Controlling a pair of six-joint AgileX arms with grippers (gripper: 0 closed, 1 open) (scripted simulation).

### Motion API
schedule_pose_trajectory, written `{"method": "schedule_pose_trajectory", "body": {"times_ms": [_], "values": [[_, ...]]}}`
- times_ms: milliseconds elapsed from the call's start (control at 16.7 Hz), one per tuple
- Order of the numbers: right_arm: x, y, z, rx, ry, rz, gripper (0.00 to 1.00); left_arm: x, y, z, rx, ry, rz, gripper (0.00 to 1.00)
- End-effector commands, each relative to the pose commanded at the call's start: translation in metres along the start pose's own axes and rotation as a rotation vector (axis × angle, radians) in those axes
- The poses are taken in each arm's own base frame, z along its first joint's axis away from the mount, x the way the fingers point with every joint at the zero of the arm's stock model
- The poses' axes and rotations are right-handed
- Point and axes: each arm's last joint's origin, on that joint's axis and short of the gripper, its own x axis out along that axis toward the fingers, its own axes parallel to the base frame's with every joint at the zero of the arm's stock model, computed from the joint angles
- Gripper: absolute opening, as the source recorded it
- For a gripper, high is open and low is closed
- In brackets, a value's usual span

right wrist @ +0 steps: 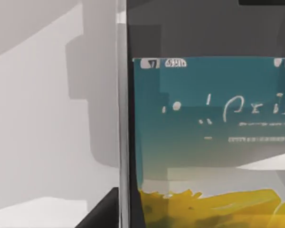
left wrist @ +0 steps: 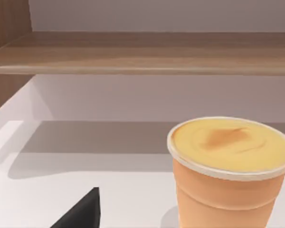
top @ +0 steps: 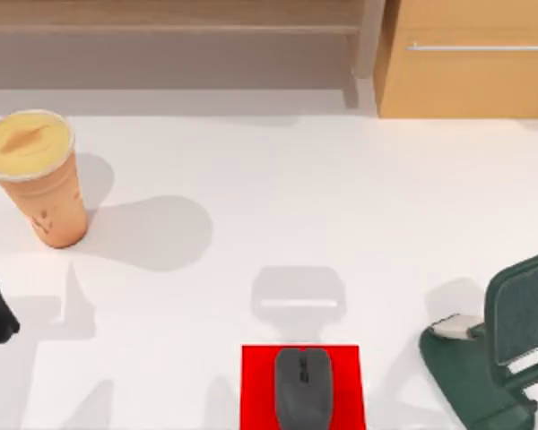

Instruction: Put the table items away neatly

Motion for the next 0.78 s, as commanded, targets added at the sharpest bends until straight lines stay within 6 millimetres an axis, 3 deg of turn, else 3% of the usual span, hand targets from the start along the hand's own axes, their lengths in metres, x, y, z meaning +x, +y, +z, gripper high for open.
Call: {"method": "schedule_pose_trajectory", "body": {"times_ms": [120, 480, 660, 780], "values": [[-0.012, 0.000, 0.000, 0.000, -0.002, -0.007, 0.00, 0.000, 0.000, 0.000, 0.000, 0.000, 0.000, 1.00], [-0.014, 0.000, 0.003, 0.003, 0.002, -0.013, 0.00, 0.000, 0.000, 0.000, 0.000, 0.000, 0.000, 1.00], [-0.034, 0.010, 0.022, 0.024, 0.022, -0.083, 0.00, 0.000, 0.000, 0.000, 0.000, 0.000, 0.000, 1.00], [-0.057, 0.026, 0.046, 0.050, 0.024, -0.173, 0.00, 0.000, 0.000, 0.000, 0.000, 0.000, 0.000, 1.00]]}}
